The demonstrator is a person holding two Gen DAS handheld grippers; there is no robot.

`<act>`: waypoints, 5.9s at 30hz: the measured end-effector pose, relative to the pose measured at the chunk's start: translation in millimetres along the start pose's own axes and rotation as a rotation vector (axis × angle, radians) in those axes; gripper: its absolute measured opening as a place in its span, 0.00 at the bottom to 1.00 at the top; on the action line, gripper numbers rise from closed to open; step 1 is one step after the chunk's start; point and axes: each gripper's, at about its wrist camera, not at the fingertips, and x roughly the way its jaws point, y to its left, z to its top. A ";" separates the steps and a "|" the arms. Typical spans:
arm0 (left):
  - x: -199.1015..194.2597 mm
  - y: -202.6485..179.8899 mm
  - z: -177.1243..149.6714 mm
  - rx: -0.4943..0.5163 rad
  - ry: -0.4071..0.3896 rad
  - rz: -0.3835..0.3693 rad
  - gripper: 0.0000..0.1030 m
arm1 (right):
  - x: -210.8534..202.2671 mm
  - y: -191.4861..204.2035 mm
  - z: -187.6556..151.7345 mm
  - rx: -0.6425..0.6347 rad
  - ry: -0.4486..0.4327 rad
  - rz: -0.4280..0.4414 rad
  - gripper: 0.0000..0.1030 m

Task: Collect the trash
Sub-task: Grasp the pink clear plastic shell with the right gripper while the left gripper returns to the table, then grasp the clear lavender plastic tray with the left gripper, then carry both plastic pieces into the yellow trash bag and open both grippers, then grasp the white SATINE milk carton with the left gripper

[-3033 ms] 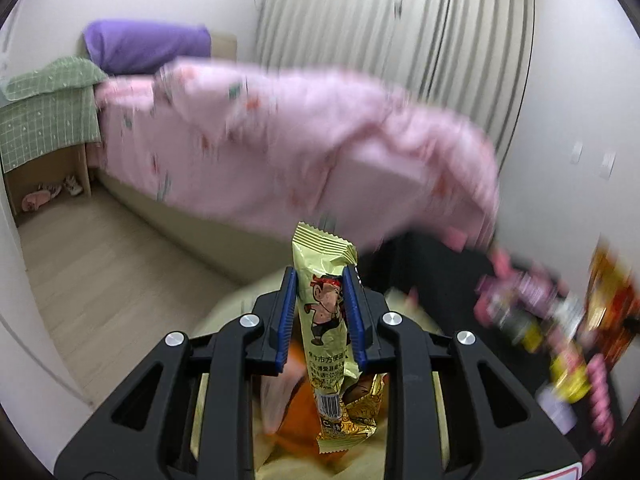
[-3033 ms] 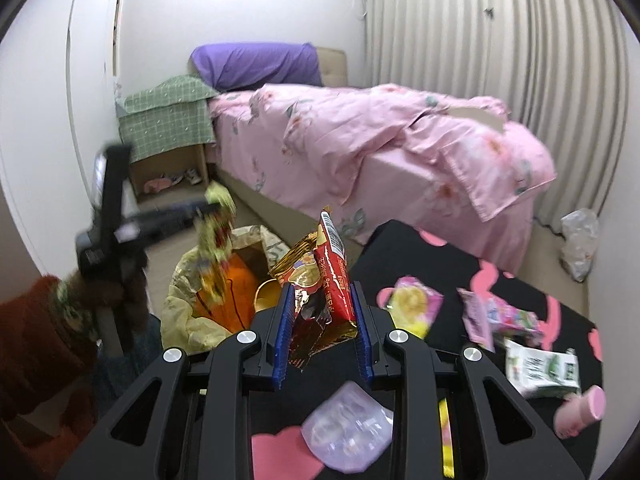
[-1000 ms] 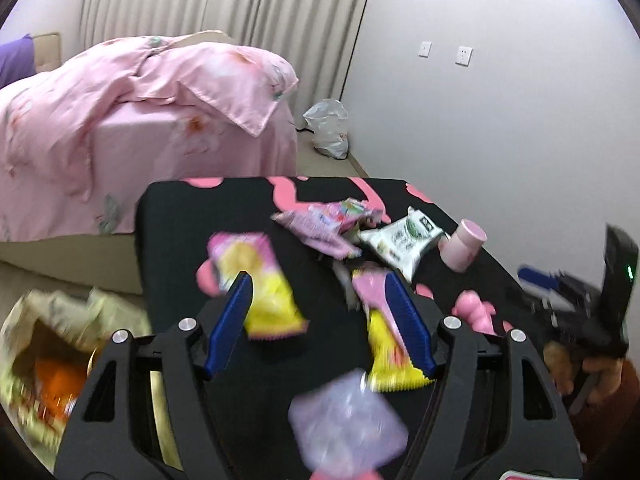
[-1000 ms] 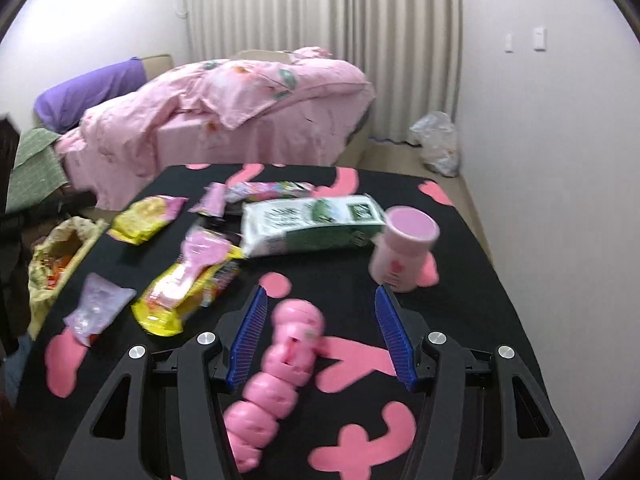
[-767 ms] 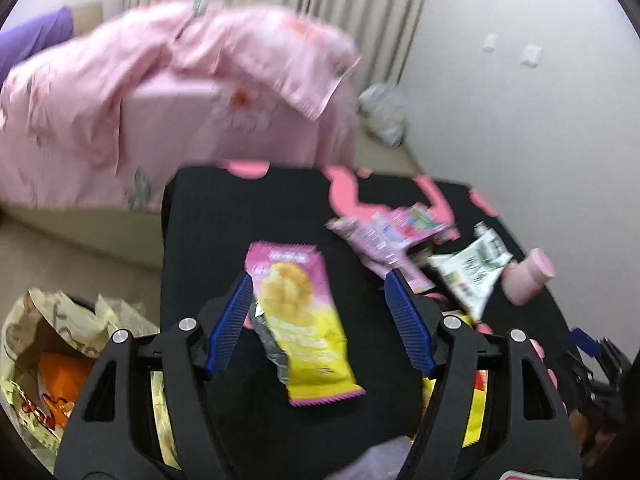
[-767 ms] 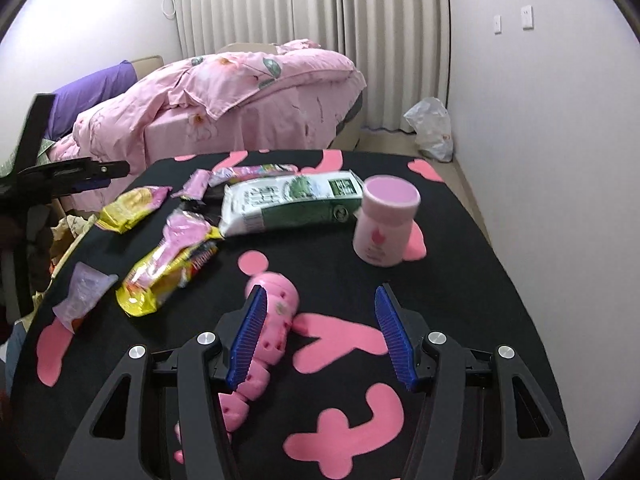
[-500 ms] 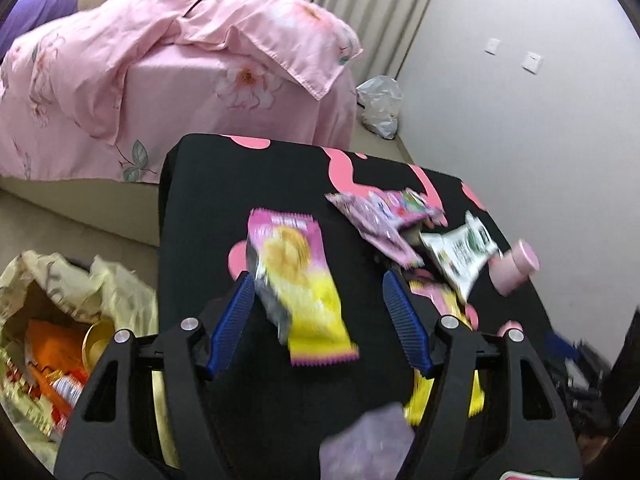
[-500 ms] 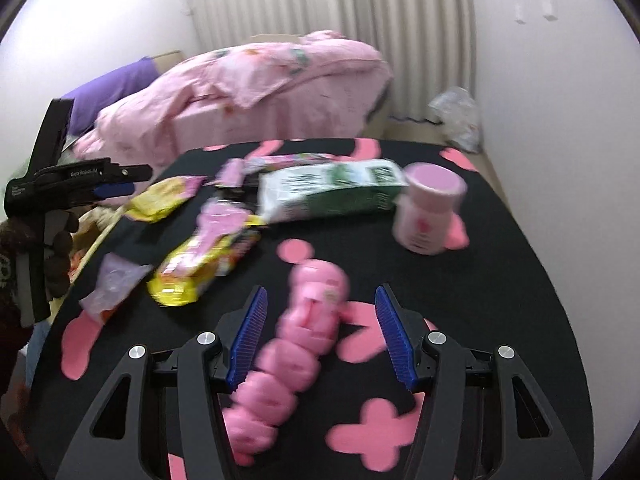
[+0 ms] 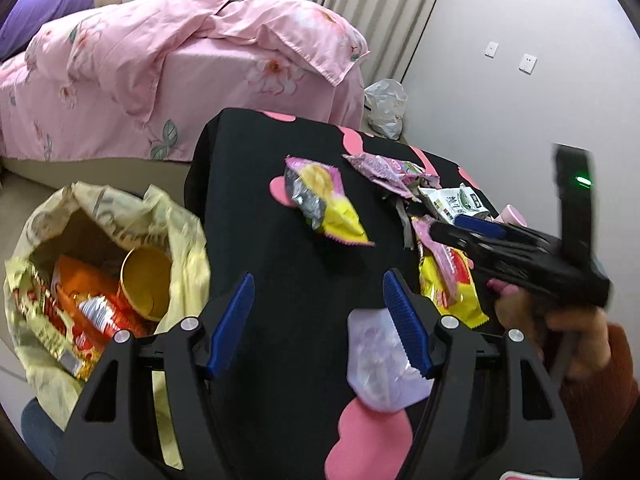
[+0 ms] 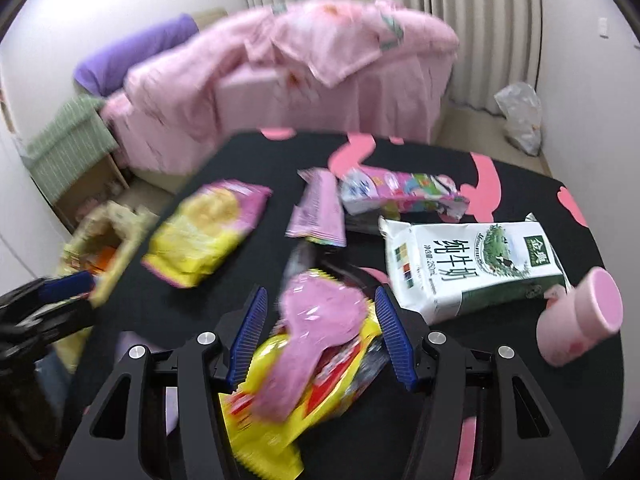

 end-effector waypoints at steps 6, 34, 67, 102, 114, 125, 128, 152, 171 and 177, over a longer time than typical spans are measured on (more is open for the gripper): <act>-2.0 2.4 -14.0 0.008 0.023 -0.039 0.62 | 7.5 -5.7 -11.6 0.002 0.056 0.079 0.36; 24.2 -63.9 -41.5 0.197 0.188 -0.035 0.73 | -113.6 -70.4 -99.3 0.166 -0.175 0.001 0.35; 5.5 -62.4 -28.9 0.145 0.119 0.000 0.21 | -136.2 -47.6 -100.8 0.118 -0.236 0.026 0.35; -119.4 135.2 -9.5 -0.144 -0.151 0.205 0.21 | -135.2 154.9 3.4 -0.297 -0.271 0.297 0.35; -89.7 181.1 -15.5 -0.243 -0.088 0.128 0.21 | -9.2 229.4 47.0 -0.355 -0.119 0.494 0.35; -78.3 194.3 -8.2 -0.308 -0.076 0.047 0.56 | 65.6 243.8 37.8 -0.387 0.042 0.434 0.43; -79.8 199.4 -7.9 -0.345 -0.077 0.043 0.65 | 67.8 241.3 31.8 -0.405 0.075 0.407 0.49; -56.9 87.2 22.5 -0.119 -0.129 -0.035 0.77 | -83.8 37.2 -34.1 -0.134 -0.139 0.077 0.53; 84.3 -66.7 99.4 0.139 0.040 -0.155 0.82 | -102.3 -92.9 -92.9 0.133 -0.169 -0.140 0.53; 116.9 -125.7 120.1 0.407 0.036 -0.275 0.82 | -93.4 -100.4 -100.2 0.139 -0.173 -0.153 0.53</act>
